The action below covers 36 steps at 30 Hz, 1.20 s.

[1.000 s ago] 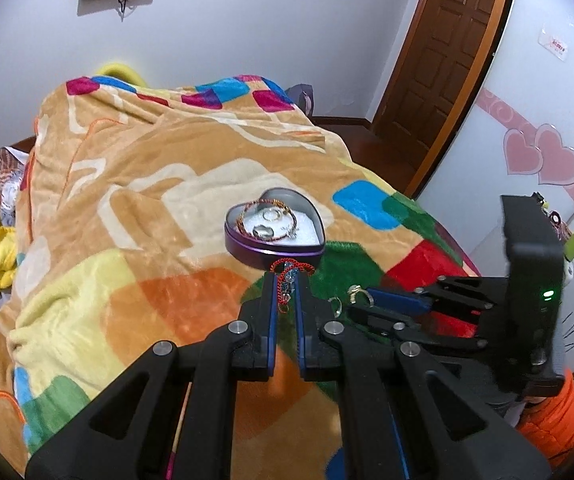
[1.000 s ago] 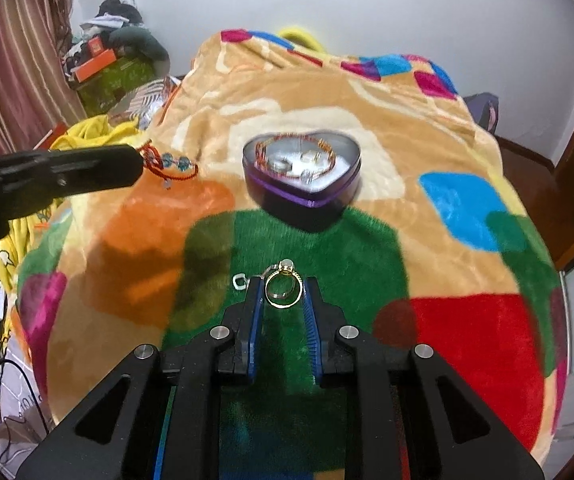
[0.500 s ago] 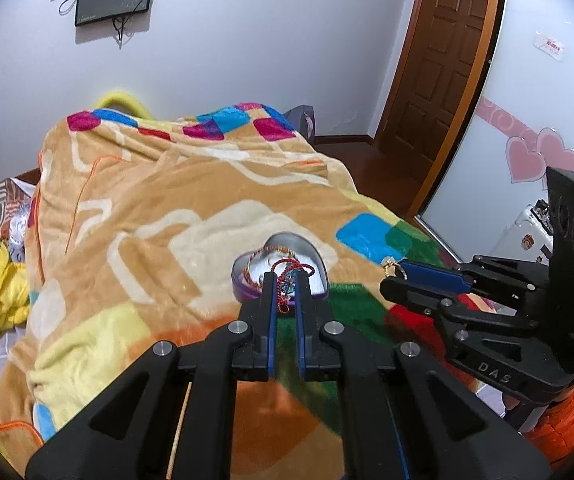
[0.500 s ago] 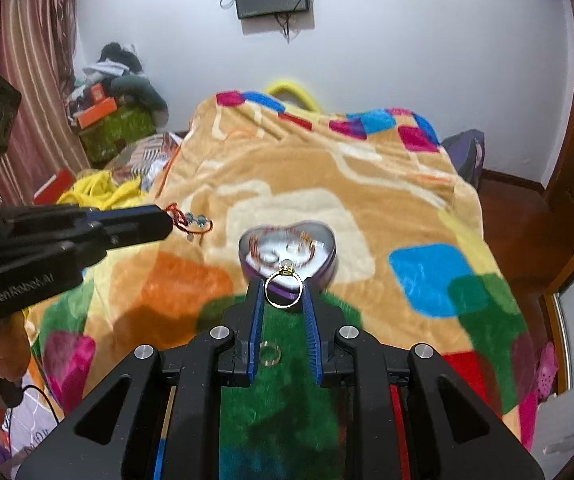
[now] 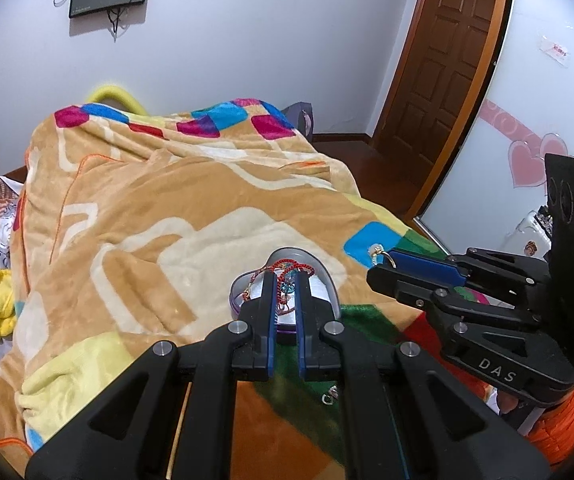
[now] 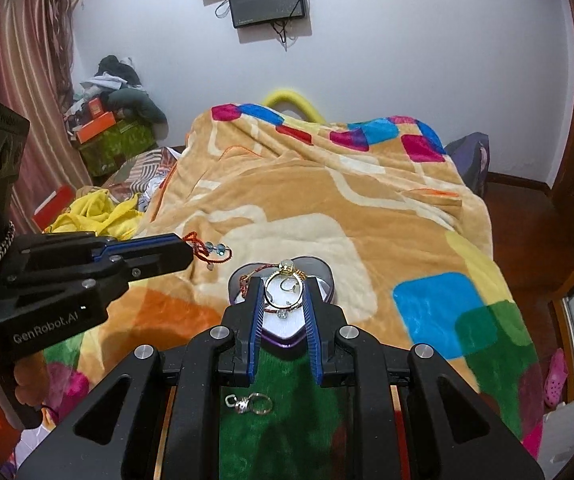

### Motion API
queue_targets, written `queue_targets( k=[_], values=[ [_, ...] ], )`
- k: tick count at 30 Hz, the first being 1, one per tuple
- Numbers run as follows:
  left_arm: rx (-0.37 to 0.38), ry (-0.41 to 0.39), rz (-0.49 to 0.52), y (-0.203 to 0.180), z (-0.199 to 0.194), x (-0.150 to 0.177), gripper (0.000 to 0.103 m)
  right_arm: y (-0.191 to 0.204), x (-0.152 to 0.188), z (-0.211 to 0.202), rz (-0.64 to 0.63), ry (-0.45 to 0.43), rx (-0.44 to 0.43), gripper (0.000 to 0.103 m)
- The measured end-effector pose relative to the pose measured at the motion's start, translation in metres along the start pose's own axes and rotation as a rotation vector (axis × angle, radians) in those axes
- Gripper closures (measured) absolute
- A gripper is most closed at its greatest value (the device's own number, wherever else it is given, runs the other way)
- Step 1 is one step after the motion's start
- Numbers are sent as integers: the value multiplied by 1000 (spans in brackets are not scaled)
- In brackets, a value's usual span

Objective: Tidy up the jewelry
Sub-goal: 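Carry both pieces into the heart tin and open both tools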

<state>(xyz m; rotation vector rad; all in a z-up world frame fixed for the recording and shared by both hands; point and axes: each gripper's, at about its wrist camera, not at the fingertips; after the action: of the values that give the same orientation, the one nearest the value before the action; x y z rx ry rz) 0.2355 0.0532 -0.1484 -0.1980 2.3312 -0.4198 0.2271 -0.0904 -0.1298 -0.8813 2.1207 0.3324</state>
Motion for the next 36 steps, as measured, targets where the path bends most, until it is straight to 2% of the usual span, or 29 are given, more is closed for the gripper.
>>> queue_targets(
  k=[19,33,36],
  values=[
    [0,116,-30,17,68,-3,97,-18,4,52,24,91,-50,85],
    [-4,132,-32,16,65,-3,95,-24,7,59,47,135,-92,85],
    [-7,121,-39,16,57,-4,94,-22,6,55,42,136,-86,81]
  ],
)
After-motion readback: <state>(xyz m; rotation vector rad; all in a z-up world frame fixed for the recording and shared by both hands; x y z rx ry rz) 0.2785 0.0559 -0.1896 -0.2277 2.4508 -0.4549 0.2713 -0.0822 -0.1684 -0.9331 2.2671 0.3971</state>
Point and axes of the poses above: each gripper's, at about its wrist camera, not at the fingertips, and z roughly the way its jaws point, y to its left, x to its underside, and after that the axes turned 14 degrees about -z, right-handed
